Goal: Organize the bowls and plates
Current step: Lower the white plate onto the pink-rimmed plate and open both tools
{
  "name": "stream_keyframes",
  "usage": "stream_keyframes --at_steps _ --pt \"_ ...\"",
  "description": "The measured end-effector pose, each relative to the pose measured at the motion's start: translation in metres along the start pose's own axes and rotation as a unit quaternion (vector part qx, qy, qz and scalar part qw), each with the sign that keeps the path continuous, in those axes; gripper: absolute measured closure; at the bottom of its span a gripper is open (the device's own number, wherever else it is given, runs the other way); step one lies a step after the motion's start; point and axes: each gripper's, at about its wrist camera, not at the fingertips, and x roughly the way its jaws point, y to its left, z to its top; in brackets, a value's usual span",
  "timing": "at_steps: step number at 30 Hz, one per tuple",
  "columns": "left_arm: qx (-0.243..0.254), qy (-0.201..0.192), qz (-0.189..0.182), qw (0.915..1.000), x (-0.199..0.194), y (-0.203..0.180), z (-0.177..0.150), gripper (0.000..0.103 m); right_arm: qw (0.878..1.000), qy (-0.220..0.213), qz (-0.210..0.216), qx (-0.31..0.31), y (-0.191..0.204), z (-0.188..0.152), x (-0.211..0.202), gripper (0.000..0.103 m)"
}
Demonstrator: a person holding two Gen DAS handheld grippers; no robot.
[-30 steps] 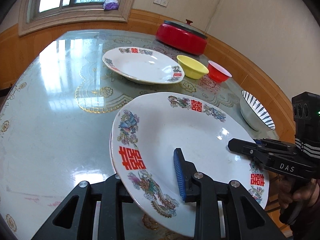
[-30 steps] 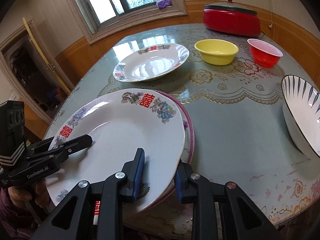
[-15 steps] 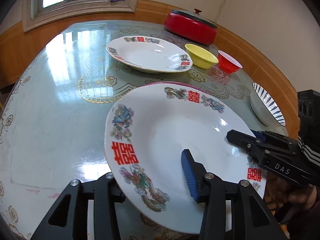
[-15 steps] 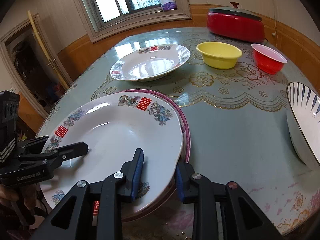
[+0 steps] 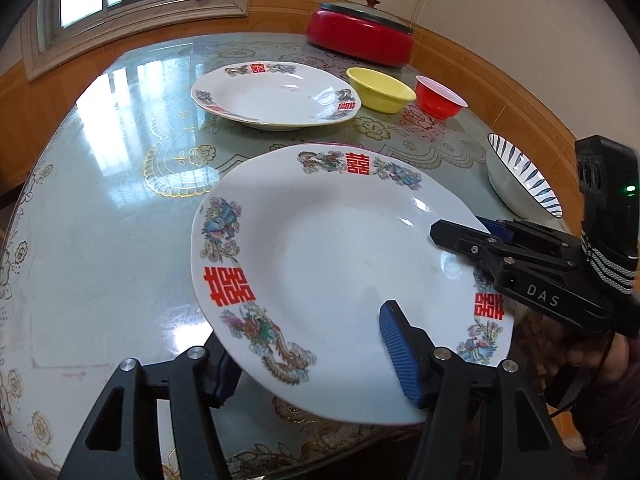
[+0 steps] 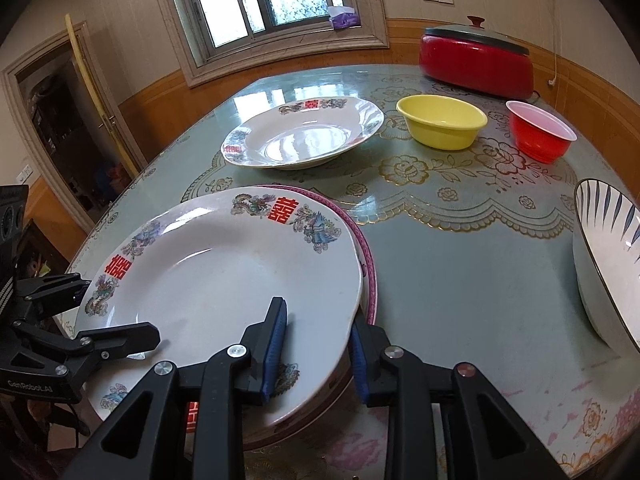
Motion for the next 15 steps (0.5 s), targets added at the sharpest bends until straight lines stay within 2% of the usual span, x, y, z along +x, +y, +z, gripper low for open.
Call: stream_keyframes --at_steps 9,12,15 --pt "0.0 -0.006 -0.015 0.9999 -0.022 0.003 -0.012 0.037 1.0 0.003 0.007 -0.002 -0.002 0.001 0.0 0.075" --pt "-0.014 0.01 -0.017 0.9997 -0.023 0.012 -0.022 0.036 1.0 0.006 0.002 -0.01 -0.001 0.002 0.001 0.074" --pt "-0.03 0.002 -0.021 0.9993 -0.029 0.023 -0.031 0.036 1.0 0.005 0.002 -0.012 -0.001 0.003 0.002 0.074"
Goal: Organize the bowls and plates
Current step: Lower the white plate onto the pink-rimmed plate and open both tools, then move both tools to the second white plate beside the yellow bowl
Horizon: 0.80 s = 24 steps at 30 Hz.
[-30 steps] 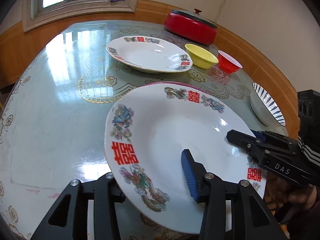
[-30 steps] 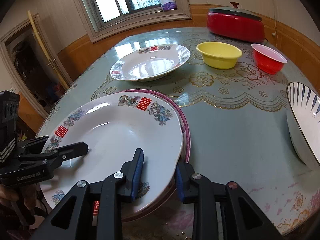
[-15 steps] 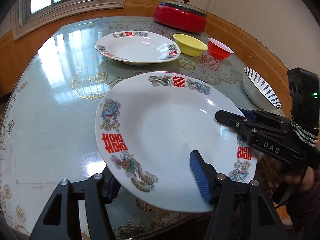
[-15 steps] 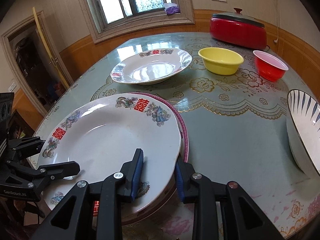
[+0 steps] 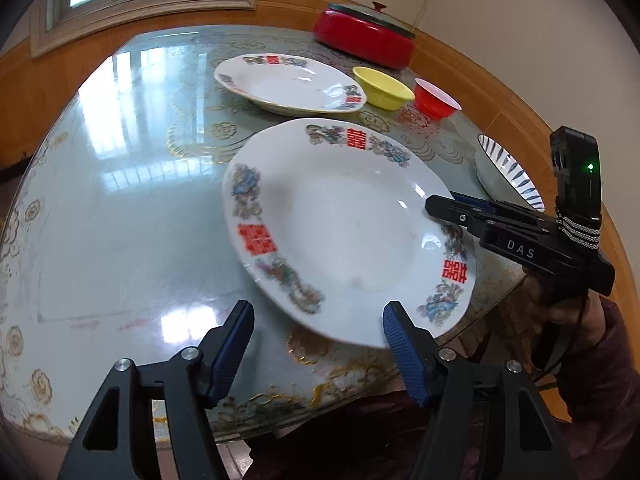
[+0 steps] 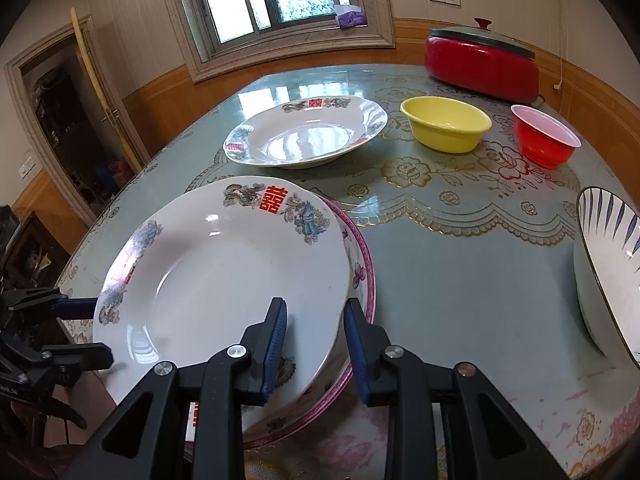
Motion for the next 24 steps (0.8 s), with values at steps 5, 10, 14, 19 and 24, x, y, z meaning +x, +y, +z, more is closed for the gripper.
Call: stream_keyframes --at_steps 5,10,14,19,24 --pt "-0.03 -0.029 0.0 0.9991 -0.01 0.012 -0.004 0.035 0.999 0.004 -0.028 -0.025 0.008 0.001 -0.001 0.073" --pt "-0.05 -0.083 -0.003 0.9953 -0.019 0.018 0.008 0.033 0.997 0.002 -0.075 -0.034 0.01 0.005 -0.009 0.069" --pt "-0.052 -0.079 -0.004 0.9955 -0.005 0.018 0.023 0.03 0.997 0.001 -0.074 -0.024 0.006 0.005 -0.015 0.069" --pt "-0.028 -0.07 -0.012 0.9971 0.01 0.011 0.031 0.027 0.997 -0.004 -0.082 0.008 -0.004 0.004 -0.021 0.069" --pt "-0.011 -0.063 -0.025 0.9976 0.014 0.011 0.033 0.026 0.995 -0.008 -0.084 0.049 -0.013 0.006 -0.026 0.069"
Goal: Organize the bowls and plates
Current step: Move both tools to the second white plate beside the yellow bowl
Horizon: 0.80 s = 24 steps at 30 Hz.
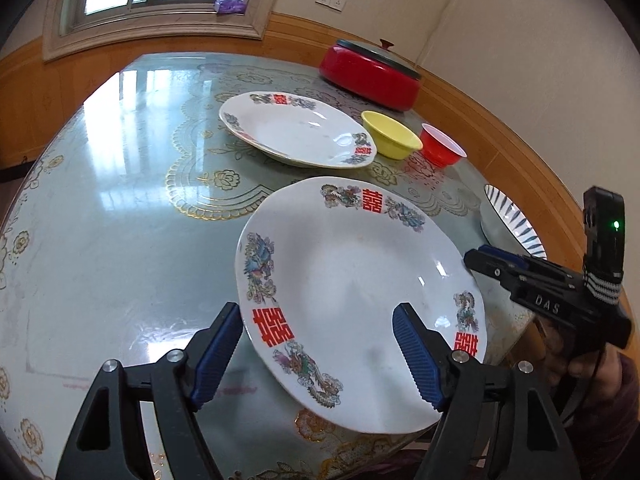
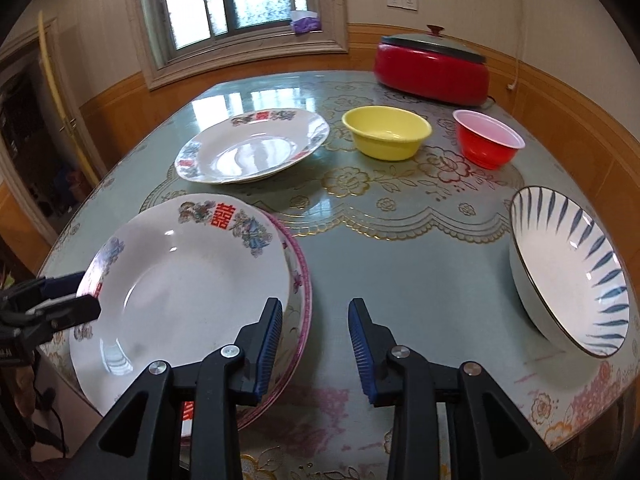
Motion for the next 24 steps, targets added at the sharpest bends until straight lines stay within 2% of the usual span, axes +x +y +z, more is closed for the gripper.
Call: stream_keyframes --at_steps 4,8,14,20,22,24 --pt "0.016 0.006 -0.009 0.9998 0.001 0.002 0.002 0.026 0.999 -0.004 0.012 0.029 -0.002 0.009 -0.001 0.069" --pt "0.031 -0.007 0.001 0.9995 -0.009 0.008 0.008 0.024 0.999 -0.008 0.02 0.036 0.005 0.02 0.002 0.069" --pt "0.035 -0.032 0.054 0.9974 -0.019 0.03 0.026 0.017 0.998 -0.01 0.036 0.048 0.018 0.043 0.013 0.068" --pt "0.009 -0.034 0.08 0.9961 -0.015 0.056 0.047 0.016 0.992 0.006 0.076 0.105 0.017 0.063 0.032 0.065" --pt "0.014 -0.031 0.098 0.9946 -0.01 0.06 0.054 0.016 0.989 0.01 0.086 0.116 0.016 0.068 0.037 0.065" --pt "0.005 -0.031 0.094 0.9951 -0.007 0.063 0.06 0.016 0.988 0.015 0.09 0.126 0.014 0.073 0.041 0.065"
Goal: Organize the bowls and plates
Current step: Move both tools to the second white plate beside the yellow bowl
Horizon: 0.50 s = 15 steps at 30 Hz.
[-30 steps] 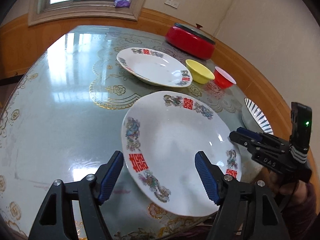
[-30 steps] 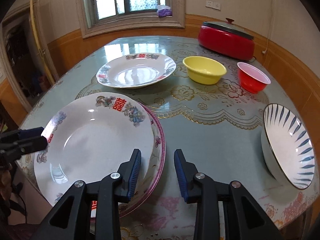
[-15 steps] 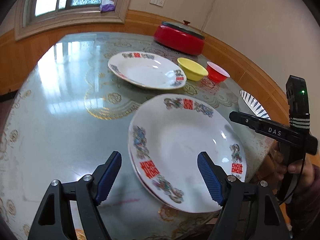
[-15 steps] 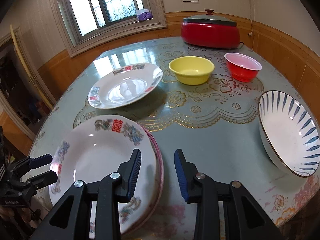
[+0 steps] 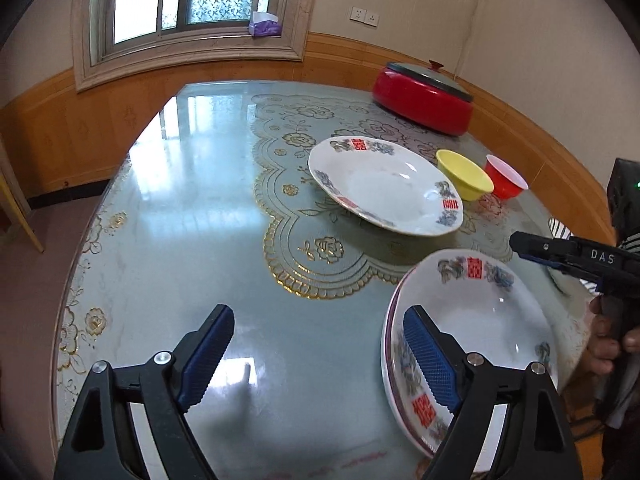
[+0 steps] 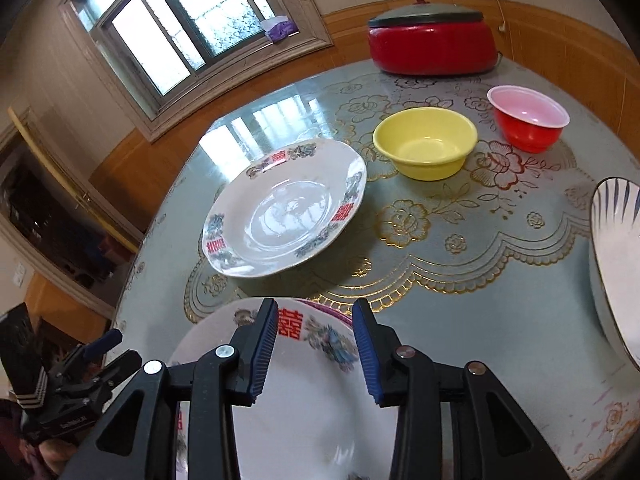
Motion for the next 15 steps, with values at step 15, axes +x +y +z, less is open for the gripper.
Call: stream_keyframes --at_steps 15 --pt "-0.072 -0.009 0.006 0.9973 0.036 -0.008 0.046 0.0 0.998 0.038 0.055 0.019 -0.035 0.067 0.04 0.064"
